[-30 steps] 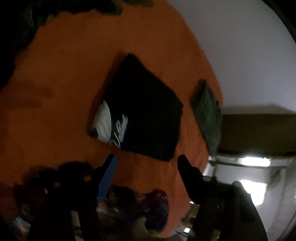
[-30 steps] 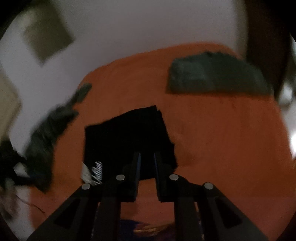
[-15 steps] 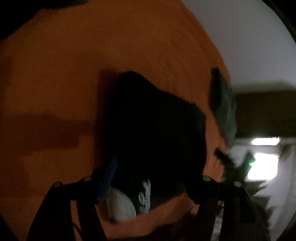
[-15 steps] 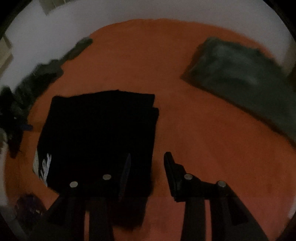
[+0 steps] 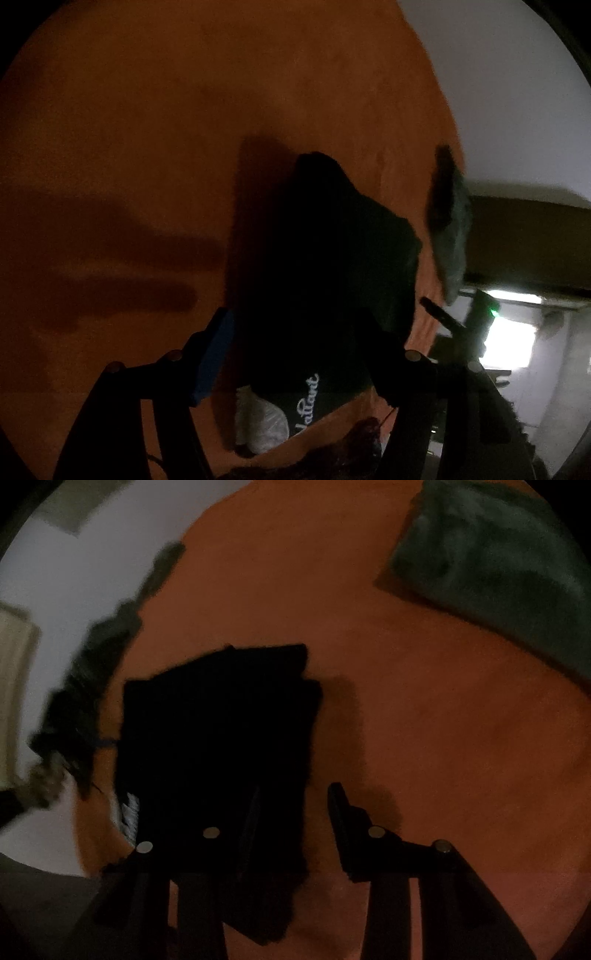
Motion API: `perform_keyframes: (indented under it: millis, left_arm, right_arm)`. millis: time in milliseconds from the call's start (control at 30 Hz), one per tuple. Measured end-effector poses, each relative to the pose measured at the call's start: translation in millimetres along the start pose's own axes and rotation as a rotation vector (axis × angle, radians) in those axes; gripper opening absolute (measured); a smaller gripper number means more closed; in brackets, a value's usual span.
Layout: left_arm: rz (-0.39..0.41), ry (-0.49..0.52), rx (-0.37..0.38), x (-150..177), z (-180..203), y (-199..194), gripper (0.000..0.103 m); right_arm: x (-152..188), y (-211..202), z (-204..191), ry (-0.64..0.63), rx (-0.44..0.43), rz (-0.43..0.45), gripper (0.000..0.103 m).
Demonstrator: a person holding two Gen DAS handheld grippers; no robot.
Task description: Fold clothes
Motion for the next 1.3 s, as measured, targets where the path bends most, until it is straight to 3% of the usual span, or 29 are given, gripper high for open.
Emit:
perform_keyframes:
  millis: [67,100,167,233,300,433,633,833,867,900,933,967,1000,1067,1133,1167,1200,1300]
  left_arm:
    - [0.023,0.105,-0.015,-1,2,6,0.069]
    - [0.053,0.157,-0.064,-2,-2,9,0.069]
    - [0.086,0.185,-0.089,-4,-5,14,0.069]
    - [0.097,0.167,-0.032,-2,-2,18,0.069]
    - [0.1,0.163,-0.022,-3,1,23,0.069]
    - [0.084,0.103,-0.029,-6,-2,38,0.069]
    - [0.091,0.028,0.01,-14,4,57,0.069]
    - [0.119,0.147,0.078,-23,29,65,0.069]
    - [0.131,0.17,0.097,-25,34,65,0.062]
    - [0.136,0.175,0.108,-27,36,66,0.045]
    - [0.141,0.179,0.118,-28,38,66,0.037]
    - [0.146,0.183,0.129,-30,39,67,0.033]
    - [0.143,0.175,0.129,-31,38,68,0.033]
    - [0.113,0.141,0.138,-31,35,71,0.034]
    - [0.065,0.115,0.143,-28,34,78,0.044]
    - [0.041,0.107,0.146,-26,35,81,0.055]
    - [0.011,0.101,0.156,-22,36,85,0.06]
    - [0.006,0.122,0.184,-19,41,91,0.06]
  right_arm:
    - [-4,9,0,0.028,-0.075,0.059,0.043]
    - [-7,14,0,0.031,-0.112,0.094,0.044]
    - [-10,23,8,0.038,-0.142,0.185,0.044]
    - [-11,28,16,0.061,-0.178,0.248,0.044]
    - [-11,33,16,0.079,-0.224,0.266,0.044]
    - [-7,47,14,0.045,-0.265,0.177,0.044]
    - [-23,64,14,0.135,-0.302,0.127,0.044]
    - [-37,80,3,0.188,-0.345,0.112,0.044]
    - [-38,82,5,0.188,-0.352,0.103,0.044]
    - [-38,85,3,0.181,-0.352,0.097,0.044]
    - [-39,86,3,0.166,-0.351,0.095,0.037]
    - [-39,87,3,0.151,-0.35,0.092,0.019]
    - [-37,86,3,0.15,-0.356,0.085,0.013]
    - [-36,83,6,0.166,-0.372,0.081,0.013]
    - [-35,78,14,0.19,-0.372,0.082,0.014]
    - [-34,79,18,0.198,-0.37,0.063,0.02]
    - [-32,80,22,0.206,-0.369,0.045,0.023]
    - [-33,84,28,0.272,-0.428,0.007,0.029]
Point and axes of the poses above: each gripper's, at about its wrist camera, not at the fingertips, and y roughly the way its jaws point, z to its right, x to its underside, the point moved 8 cm from there along y, roughly the way its jaws point, and after that the axes turned 12 degrees about z, right-handed, at the moved point
